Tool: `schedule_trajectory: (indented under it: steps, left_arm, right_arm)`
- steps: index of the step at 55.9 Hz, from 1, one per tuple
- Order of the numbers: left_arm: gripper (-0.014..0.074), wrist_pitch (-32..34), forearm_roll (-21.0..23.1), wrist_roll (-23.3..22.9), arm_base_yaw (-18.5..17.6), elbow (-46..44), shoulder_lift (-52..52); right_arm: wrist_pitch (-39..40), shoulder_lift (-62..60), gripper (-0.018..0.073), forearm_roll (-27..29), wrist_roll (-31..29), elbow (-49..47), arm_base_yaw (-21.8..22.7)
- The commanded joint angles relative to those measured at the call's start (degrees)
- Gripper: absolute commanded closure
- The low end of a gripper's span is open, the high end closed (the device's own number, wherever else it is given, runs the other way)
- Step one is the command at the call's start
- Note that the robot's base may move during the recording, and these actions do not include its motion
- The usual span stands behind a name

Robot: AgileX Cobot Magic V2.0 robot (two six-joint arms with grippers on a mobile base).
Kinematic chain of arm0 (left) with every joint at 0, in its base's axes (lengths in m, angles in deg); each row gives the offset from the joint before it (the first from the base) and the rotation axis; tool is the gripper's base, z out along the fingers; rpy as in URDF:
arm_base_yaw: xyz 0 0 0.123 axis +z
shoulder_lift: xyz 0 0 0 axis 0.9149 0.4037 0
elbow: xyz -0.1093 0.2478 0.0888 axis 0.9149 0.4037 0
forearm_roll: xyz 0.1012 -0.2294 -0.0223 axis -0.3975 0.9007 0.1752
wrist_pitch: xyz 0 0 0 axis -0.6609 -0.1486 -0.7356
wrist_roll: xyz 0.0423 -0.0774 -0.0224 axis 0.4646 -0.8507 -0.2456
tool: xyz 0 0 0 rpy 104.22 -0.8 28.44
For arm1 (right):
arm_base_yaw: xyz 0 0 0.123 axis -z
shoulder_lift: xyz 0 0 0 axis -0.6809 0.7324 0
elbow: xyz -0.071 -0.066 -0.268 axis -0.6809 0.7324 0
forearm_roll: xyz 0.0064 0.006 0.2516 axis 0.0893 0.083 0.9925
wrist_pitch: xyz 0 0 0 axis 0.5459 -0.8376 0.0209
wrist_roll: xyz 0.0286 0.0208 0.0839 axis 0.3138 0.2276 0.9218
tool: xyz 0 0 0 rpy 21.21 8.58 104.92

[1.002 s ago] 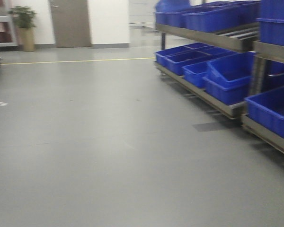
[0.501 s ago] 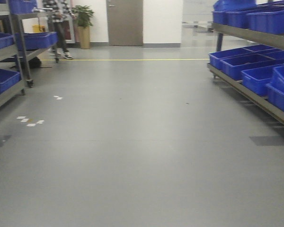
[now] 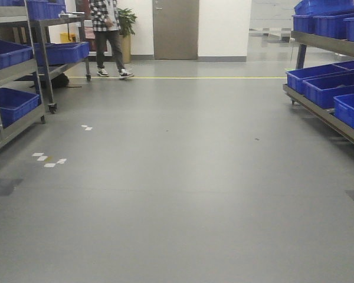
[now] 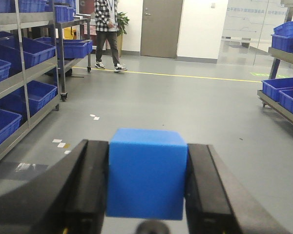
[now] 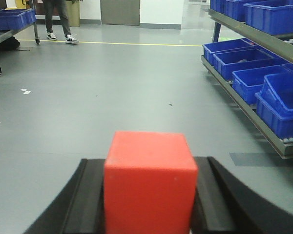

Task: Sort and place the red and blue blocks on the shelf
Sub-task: 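Drive the base to the shelf rack of blue bins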

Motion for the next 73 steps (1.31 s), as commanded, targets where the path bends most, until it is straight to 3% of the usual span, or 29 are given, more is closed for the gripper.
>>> schedule_trajectory:
  steps: [1, 73]
  left_arm:
    - [0.0299, 4.97, -0.01, 0.01, 0.11, -1.8, 0.32]
    - [0.0299, 4.97, -0.01, 0.01, 0.11, -1.8, 0.44]
  right_arm:
    - [4.93, 0.51, 0.0186, -0.62, 0.02, -1.67, 0.13]
    - [4.77, 0.51, 0.0186, -0.62, 0.02, -1.67, 0.13]
